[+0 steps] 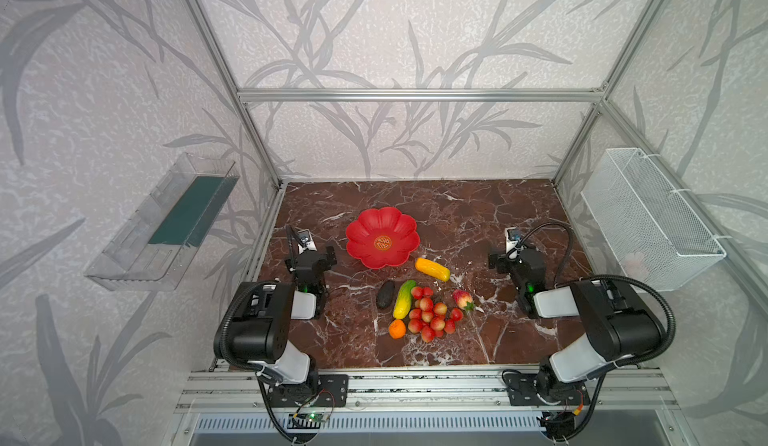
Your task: Place and organize the fake fruits in the fruit bowl
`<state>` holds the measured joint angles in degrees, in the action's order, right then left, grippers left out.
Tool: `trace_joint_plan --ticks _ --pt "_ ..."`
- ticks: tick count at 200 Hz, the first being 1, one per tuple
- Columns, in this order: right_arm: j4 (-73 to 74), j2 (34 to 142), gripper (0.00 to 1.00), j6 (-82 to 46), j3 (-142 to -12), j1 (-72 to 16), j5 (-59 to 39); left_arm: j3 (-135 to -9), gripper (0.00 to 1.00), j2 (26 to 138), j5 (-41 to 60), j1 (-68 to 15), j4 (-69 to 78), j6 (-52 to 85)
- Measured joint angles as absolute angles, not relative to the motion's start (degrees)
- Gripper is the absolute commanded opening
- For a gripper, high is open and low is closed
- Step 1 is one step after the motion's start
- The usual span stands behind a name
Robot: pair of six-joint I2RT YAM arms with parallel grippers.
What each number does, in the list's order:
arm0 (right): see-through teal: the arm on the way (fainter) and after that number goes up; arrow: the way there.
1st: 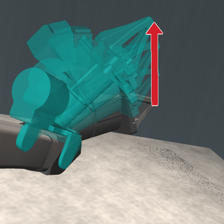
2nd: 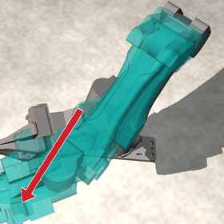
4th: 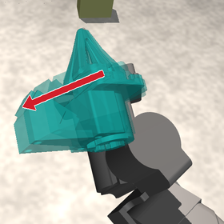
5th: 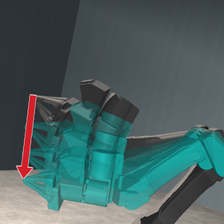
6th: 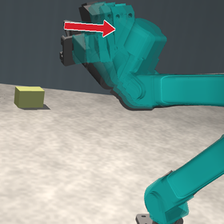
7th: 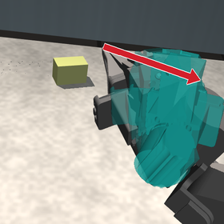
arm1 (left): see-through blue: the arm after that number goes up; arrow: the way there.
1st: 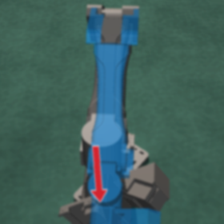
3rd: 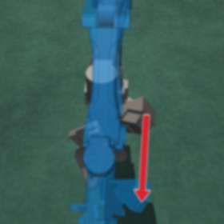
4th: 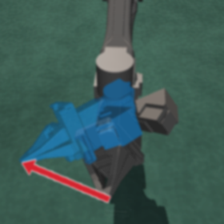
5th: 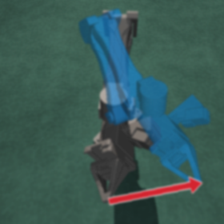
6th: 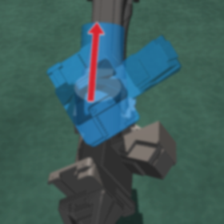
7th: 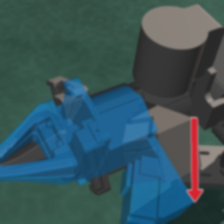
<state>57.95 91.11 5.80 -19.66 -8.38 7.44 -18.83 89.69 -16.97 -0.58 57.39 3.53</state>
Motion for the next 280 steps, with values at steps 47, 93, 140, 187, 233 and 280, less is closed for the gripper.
trace_joint_plan --ticks 47,93,140,187,233,280 --pt "58.0 91.1 0.99 5.8 -19.7 -8.4 7.4 -18.8 0.99 89.7 -16.9 -0.6 57.4 3.5" --pt "58.0 91.1 0.99 5.8 -19.7 -8.4 7.4 -18.8 0.99 89.7 -16.9 -0.6 57.4 3.5" --pt "57.9 91.1 0.99 5.8 -19.7 -8.4 7.5 -18.8 0.99 89.7 -16.9 -0.4 57.4 3.5" --pt "34.3 81.0 0.99 1.2 -28.3 -8.4 13.2 -17.1 0.98 83.8 -17.2 -0.4 54.9 3.4" --pt "21.5 68.2 0.96 -12.4 -41.0 -7.1 3.7 -24.3 0.96 57.2 -20.7 -0.7 31.4 17.1" --pt "3.1 71.3 0.91 -15.6 -42.8 -14.3 -5.7 -26.2 0.94 43.2 -13.1 -0.8 12.1 28.3"
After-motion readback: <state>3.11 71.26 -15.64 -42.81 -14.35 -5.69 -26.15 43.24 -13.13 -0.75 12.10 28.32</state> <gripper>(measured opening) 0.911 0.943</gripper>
